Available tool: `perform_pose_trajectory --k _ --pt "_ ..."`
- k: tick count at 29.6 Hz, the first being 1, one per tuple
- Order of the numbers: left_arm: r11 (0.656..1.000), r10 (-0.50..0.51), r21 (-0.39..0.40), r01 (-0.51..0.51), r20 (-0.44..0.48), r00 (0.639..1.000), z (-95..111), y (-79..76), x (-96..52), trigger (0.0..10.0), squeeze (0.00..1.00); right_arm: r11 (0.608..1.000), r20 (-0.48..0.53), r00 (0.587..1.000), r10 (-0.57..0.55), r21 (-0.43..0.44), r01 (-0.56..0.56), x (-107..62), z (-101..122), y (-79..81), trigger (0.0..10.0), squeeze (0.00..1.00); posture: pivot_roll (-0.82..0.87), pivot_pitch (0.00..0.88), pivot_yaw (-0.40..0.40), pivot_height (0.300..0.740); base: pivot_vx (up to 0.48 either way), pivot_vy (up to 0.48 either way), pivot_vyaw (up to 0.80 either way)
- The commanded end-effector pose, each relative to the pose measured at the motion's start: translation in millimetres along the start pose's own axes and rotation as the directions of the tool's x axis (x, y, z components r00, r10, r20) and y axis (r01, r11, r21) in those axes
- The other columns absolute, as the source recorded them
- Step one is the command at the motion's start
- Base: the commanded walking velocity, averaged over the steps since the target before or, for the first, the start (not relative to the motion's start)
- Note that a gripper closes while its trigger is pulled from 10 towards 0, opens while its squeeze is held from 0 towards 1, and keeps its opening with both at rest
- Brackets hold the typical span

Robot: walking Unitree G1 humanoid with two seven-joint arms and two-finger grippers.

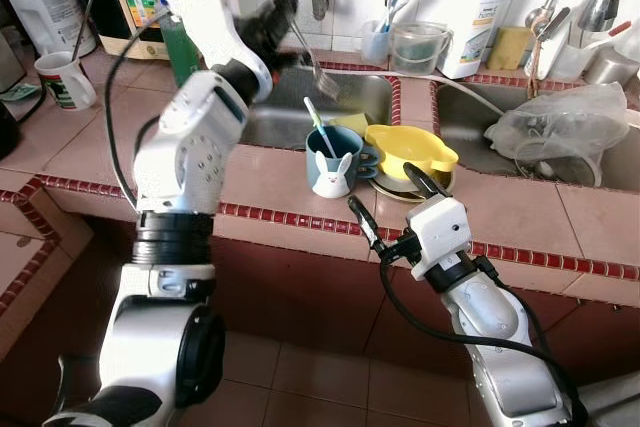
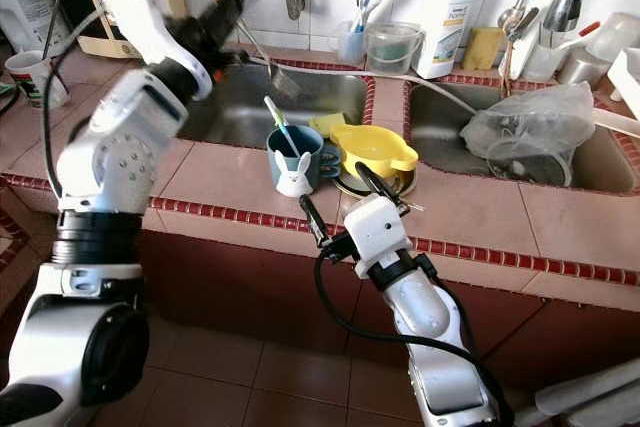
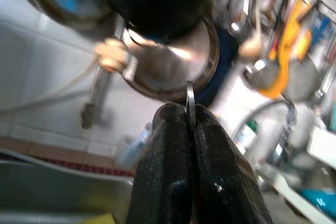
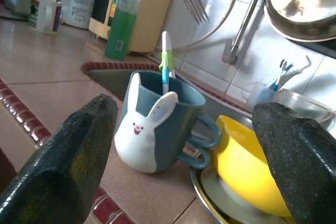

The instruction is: Kitchen organization

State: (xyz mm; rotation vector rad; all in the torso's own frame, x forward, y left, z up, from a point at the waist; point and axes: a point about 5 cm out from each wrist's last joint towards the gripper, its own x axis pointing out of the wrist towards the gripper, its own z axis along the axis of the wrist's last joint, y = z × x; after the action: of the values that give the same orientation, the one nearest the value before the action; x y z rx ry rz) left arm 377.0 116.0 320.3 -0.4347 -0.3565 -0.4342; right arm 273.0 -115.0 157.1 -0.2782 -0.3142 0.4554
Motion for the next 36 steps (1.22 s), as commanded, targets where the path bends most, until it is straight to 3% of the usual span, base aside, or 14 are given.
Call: perform_pose_trajectory --k 1,4,6,15,18,21,27,36 --pt "1.000 0.024 -0.008 -0.023 0.031 0.999 7.9 3.3 2.0 10.0 0.00 1.000 0.001 1.000 0.000 -0.004 0.000 1.2 -0.4 -0.5 10.0 0.00 -0.15 0.020 0.052 0.711 0.000 0.000 0.00" --pt "0.998 0.065 -0.028 -0.063 0.054 0.996 12.2 9.9 1.8 10.0 0.00 1.000 0.002 1.000 -0.001 -0.003 0.001 1.3 -0.5 -0.5 10.0 0.00 -0.15 0.020 0.052 0.711 0.000 0.000 0.00" --pt "0.994 0.111 0.001 -0.112 0.071 0.991 16.0 18.1 1.1 10.0 0.00 1.000 0.005 1.000 -0.003 -0.003 0.003 1.3 -0.2 -0.2 10.0 0.00 -0.15 0.019 0.052 0.711 0.000 0.000 0.00" --pt "0.944 0.226 0.229 -0.236 0.066 0.972 4.6 40.4 -6.7 10.0 0.00 1.000 0.009 1.000 -0.005 -0.004 0.005 1.4 0.7 -0.5 10.0 0.00 -0.15 0.018 0.051 0.711 0.000 0.000 0.00" --pt "0.918 0.237 0.314 -0.241 0.051 0.970 -5.0 44.6 -12.4 10.0 0.00 1.000 0.012 1.000 -0.007 -0.003 0.007 1.5 1.6 -0.5 10.0 0.00 -0.16 0.022 0.053 0.711 0.000 0.000 0.00" --pt "0.926 0.257 0.287 -0.244 -0.008 0.966 -21.4 51.3 -21.1 10.0 0.00 1.000 0.016 1.000 -0.026 0.010 0.026 1.2 2.7 -2.1 10.0 0.00 -0.16 0.022 0.052 0.711 0.000 0.000 0.00" --pt "0.912 0.244 0.361 -0.194 -0.097 0.965 -49.4 57.5 -42.9 10.0 0.00 0.992 0.034 0.995 -0.089 0.089 0.086 -5.1 10.0 -2.9 10.0 0.00 -0.15 0.029 0.041 0.711 0.000 0.000 0.00" --pt "0.901 0.217 0.412 -0.137 -0.152 0.964 -65.0 65.8 -65.5 10.0 0.00 0.955 0.020 0.965 -0.260 0.150 0.254 -19.9 10.1 -17.3 10.0 0.00 -0.16 0.037 0.042 0.711 0.000 0.000 0.00"
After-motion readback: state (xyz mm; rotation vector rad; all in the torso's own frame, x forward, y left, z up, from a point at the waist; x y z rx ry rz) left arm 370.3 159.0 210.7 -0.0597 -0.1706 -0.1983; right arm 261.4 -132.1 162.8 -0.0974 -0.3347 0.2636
